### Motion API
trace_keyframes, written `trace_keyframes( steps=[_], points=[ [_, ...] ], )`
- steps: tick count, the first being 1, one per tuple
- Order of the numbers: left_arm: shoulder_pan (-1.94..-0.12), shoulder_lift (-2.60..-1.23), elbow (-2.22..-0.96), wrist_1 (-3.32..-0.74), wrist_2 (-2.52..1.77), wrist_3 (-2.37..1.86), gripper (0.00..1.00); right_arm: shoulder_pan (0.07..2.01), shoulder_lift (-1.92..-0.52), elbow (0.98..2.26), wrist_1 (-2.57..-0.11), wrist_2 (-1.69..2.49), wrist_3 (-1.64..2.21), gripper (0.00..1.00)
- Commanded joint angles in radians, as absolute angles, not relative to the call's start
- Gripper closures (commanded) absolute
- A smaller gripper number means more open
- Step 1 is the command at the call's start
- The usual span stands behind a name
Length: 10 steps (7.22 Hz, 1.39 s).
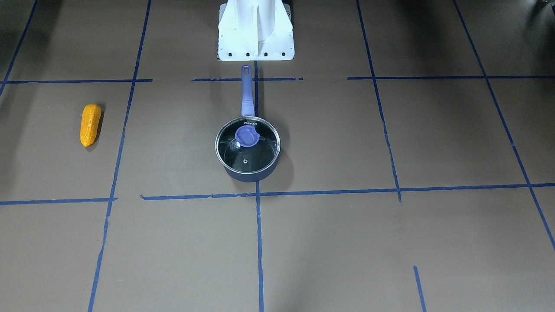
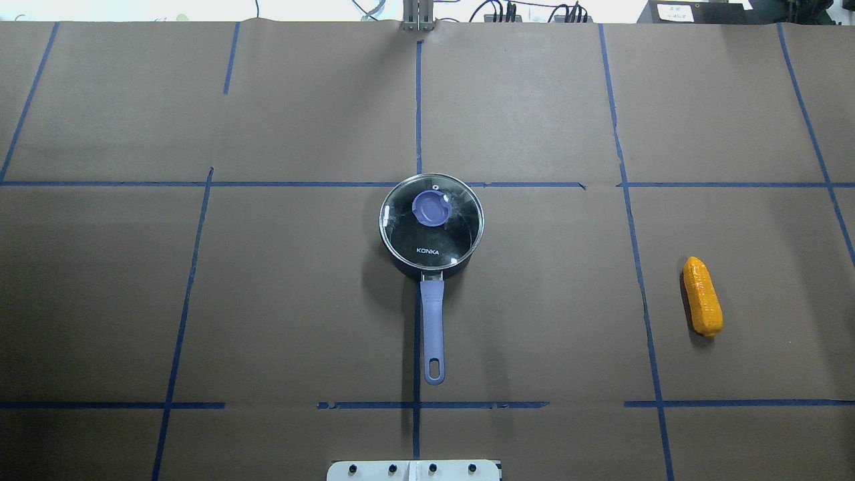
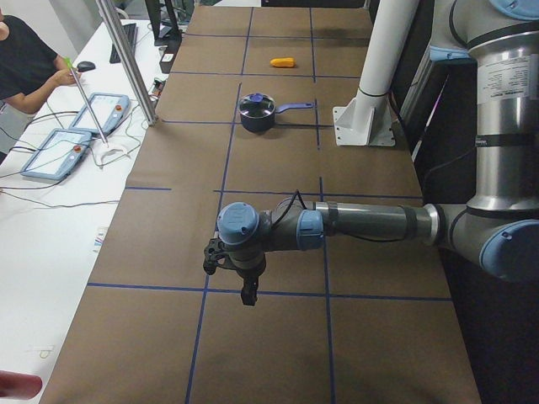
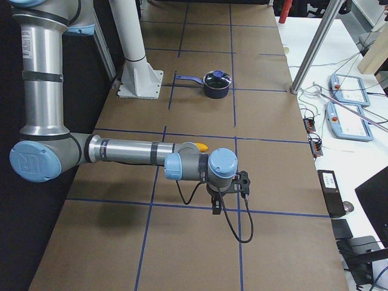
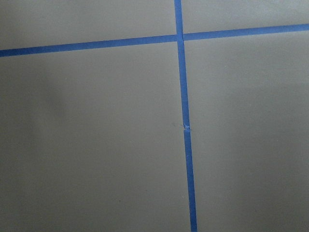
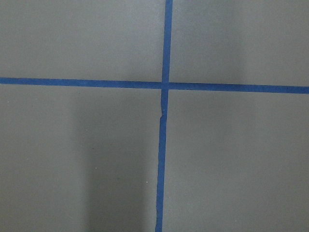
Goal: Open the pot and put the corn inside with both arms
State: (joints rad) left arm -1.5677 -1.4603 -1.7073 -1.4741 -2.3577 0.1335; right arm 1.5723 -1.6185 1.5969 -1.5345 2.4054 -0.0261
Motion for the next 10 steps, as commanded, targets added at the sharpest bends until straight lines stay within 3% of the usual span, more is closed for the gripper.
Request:
trace_keyframes(
  steps=[1, 8, 10],
  points=[
    [-1.568, -1.460, -1.707, -1.474, -2.358, 0.133, 0.00, 1.572, -1.617, 1.597, -1.534, 2.407, -0.026, 0.00],
    [-1.568, -1.459, -1.716, -1.485, -2.361, 0.133, 0.00, 1.569, -1.614, 1.601, -1.532, 2.405, -0.026, 0.00],
    [-1.565, -1.463, -1.774, -1.483, -2.353, 0.114, 0.00, 1.569, -1.608, 1.604, -1.531, 2.405, -0.026, 0.00]
  ],
)
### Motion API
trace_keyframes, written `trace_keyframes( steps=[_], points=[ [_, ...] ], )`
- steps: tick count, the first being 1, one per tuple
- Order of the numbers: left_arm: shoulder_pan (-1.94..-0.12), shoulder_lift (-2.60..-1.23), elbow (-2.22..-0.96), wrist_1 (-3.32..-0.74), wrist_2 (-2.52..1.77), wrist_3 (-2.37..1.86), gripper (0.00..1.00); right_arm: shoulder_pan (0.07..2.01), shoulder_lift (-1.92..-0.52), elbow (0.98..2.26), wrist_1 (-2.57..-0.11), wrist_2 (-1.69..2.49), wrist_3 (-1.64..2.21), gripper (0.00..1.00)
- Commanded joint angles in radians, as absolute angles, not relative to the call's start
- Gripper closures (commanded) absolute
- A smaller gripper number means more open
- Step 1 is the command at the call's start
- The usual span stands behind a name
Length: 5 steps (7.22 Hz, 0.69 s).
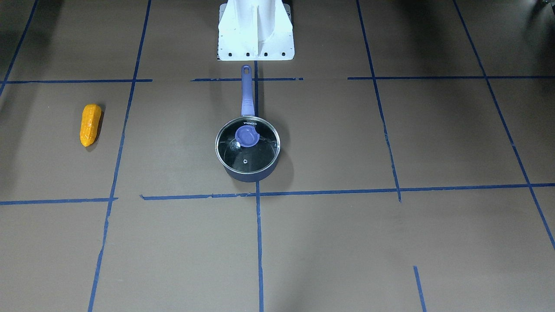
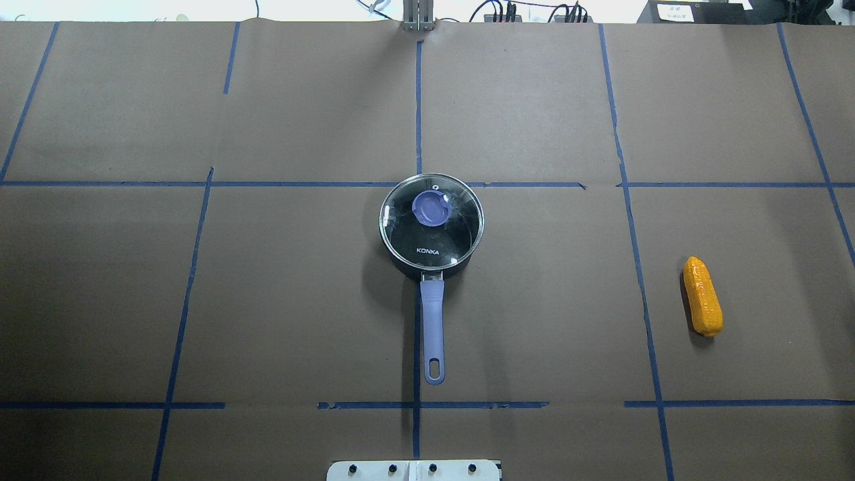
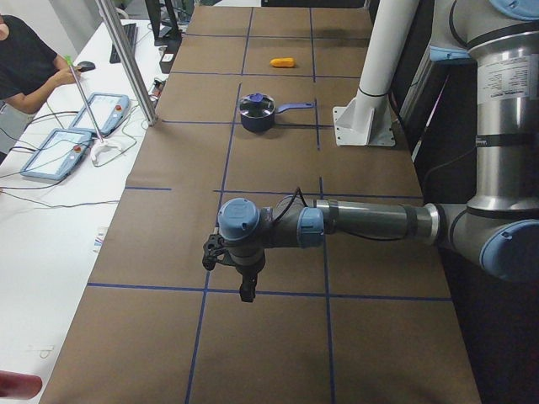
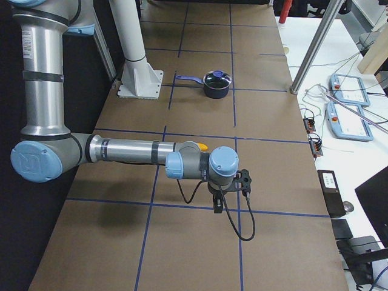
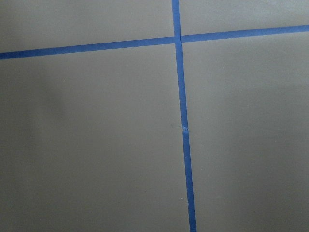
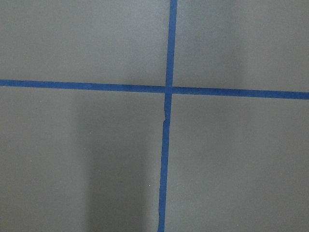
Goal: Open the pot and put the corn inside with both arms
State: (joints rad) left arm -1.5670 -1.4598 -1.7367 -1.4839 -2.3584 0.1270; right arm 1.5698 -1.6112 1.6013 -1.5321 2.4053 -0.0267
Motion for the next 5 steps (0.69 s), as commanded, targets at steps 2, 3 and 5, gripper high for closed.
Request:
trace_keyframes(
  steps=[2, 3, 5],
  points=[
    [-1.527, -1.468, -1.908, -1.476, -2.359, -0.002, 0.00, 1.569, -1.605, 1.609, -1.529, 2.404, -0.028, 0.00],
    [-1.443, -1.467, -2.012, -1.474, -2.352, -0.100, 0.00, 1.569, -1.598, 1.609, -1.529, 2.399, -0.032, 0.00],
    [-1.292, -1.530, -2.098, -1.473, -2.349, -0.309, 0.00, 1.563, -1.577, 1.608, -1.529, 2.398, -0.031, 0.00]
  ],
)
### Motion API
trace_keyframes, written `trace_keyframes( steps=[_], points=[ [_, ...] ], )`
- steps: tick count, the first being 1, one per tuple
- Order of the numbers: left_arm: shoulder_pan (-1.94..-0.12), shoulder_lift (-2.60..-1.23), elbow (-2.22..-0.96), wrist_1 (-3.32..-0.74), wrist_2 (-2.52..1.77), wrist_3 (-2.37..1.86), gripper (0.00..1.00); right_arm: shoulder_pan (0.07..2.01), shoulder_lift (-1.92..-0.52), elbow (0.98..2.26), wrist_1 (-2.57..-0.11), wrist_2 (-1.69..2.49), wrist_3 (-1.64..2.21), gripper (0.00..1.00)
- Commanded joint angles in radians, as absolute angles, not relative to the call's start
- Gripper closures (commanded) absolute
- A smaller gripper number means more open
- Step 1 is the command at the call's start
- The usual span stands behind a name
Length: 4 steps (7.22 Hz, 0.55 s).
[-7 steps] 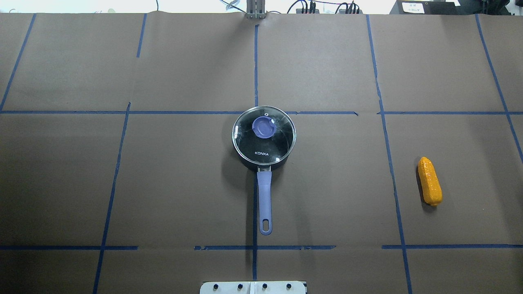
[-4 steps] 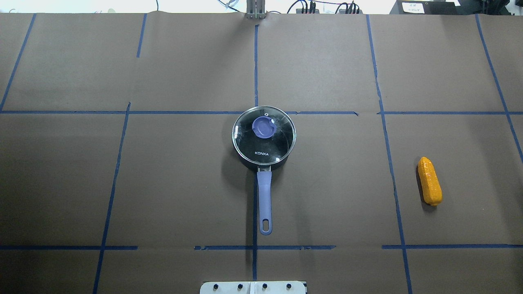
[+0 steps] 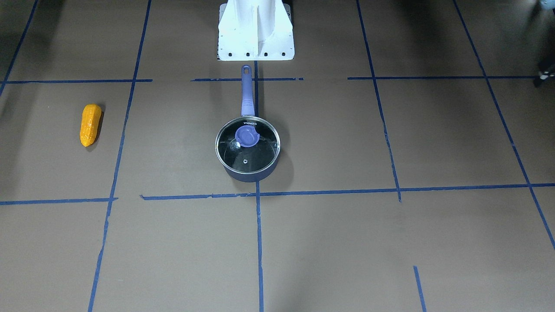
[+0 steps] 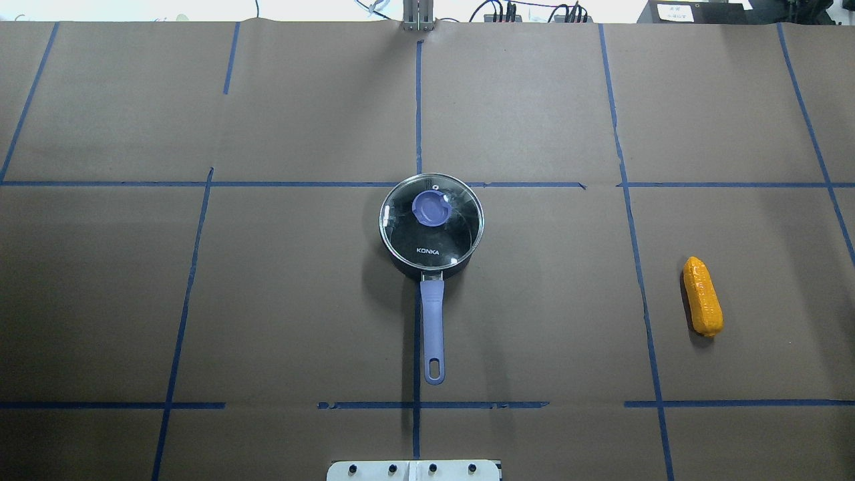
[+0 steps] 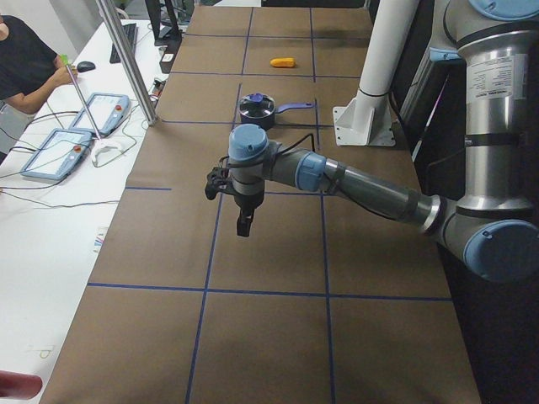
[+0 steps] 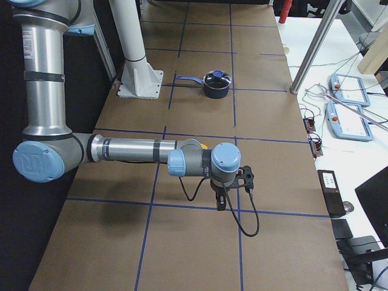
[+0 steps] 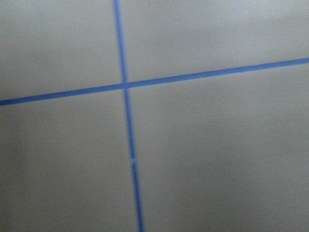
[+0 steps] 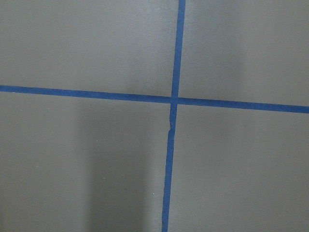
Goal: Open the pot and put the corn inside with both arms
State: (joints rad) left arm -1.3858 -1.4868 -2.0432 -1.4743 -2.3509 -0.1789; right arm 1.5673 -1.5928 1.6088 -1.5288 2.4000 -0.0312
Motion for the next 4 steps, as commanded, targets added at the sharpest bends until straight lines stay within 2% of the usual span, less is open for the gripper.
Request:
trace_keyframes(
  steps=[1, 4],
  points=[
    [-1.217, -1.593, -2.102, -1.473, -2.349, -0.413, 0.00, 1.560, -1.574, 1.609, -1.528, 2.401, -0.031, 0.00],
    [-1.034, -1.805, -2.100, -1.432, -2.274, -0.703, 0.00, 1.551, -1.545, 1.602, -1.529, 2.399, -0.029, 0.00]
  ],
)
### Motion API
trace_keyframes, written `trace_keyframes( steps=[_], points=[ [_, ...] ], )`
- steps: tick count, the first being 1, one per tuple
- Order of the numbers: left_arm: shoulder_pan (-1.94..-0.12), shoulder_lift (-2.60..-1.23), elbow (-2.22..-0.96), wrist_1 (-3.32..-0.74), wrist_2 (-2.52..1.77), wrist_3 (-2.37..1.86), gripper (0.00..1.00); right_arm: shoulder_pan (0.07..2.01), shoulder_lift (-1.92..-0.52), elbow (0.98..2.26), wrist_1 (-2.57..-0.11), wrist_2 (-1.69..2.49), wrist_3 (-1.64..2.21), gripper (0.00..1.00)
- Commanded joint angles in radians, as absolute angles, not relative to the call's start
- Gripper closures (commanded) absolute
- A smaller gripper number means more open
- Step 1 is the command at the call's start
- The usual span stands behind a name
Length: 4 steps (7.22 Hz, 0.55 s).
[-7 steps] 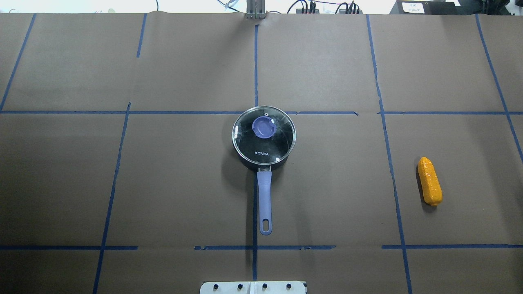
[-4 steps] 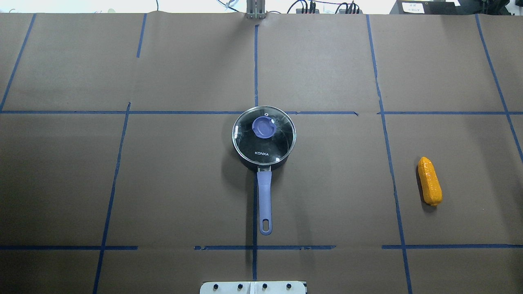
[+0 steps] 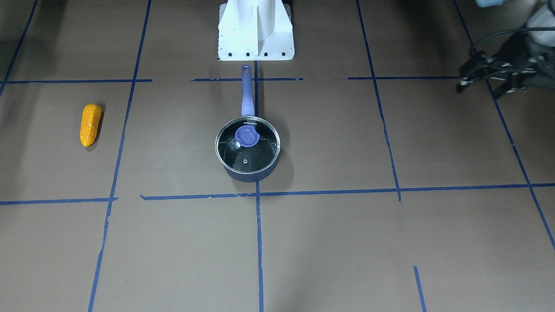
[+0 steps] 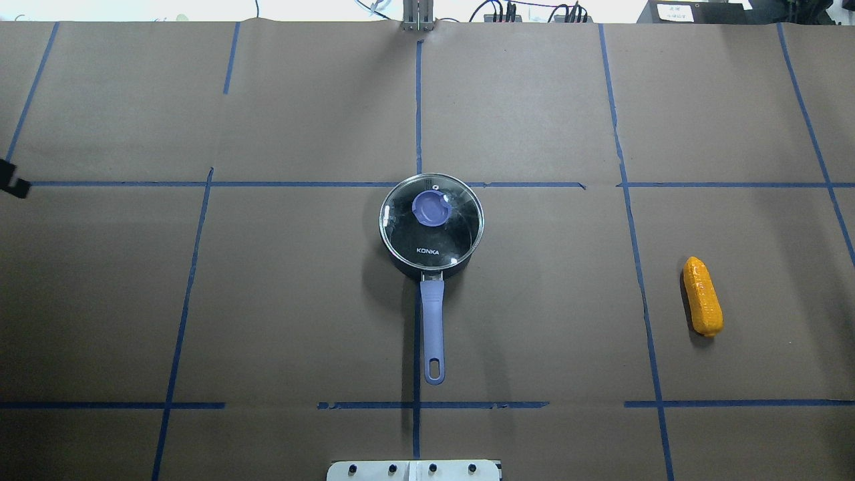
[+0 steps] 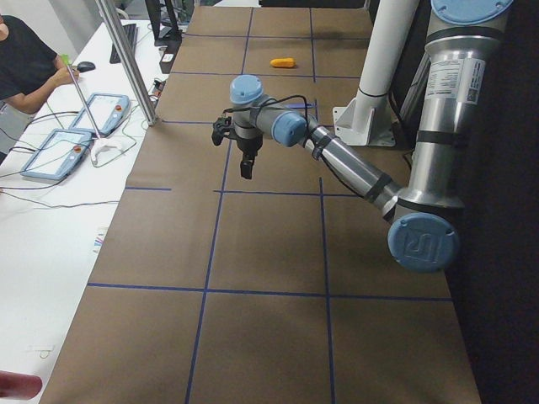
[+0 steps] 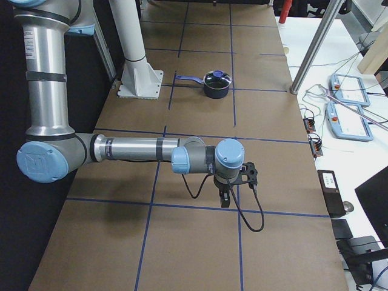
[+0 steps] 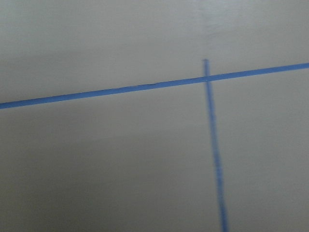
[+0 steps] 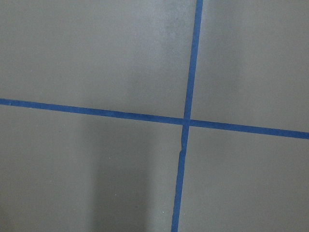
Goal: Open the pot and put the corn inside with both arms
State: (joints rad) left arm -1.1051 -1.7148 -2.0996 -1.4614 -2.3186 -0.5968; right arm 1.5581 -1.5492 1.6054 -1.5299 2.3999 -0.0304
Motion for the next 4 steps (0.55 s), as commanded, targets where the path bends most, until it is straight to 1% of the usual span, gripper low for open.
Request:
trace_keyframes(
  steps=[1, 2, 4],
  points=[
    [-0.967, -1.944, -2.102, -1.282, -2.219, -0.750, 0.00, 1.548, -1.546, 1.592, -1.531, 2.405, -0.031, 0.00],
    [-0.924, -2.074, -2.100, -1.137, -2.177, -0.776, 0.00, 1.548, -1.546, 1.595, -1.529, 2.407, -0.031, 0.00],
    [-0.806, -2.187, -2.068, -1.114, -2.140, -0.894, 0.00, 1.548, -1.545, 1.598, -1.529, 2.407, -0.029, 0.00]
  ],
)
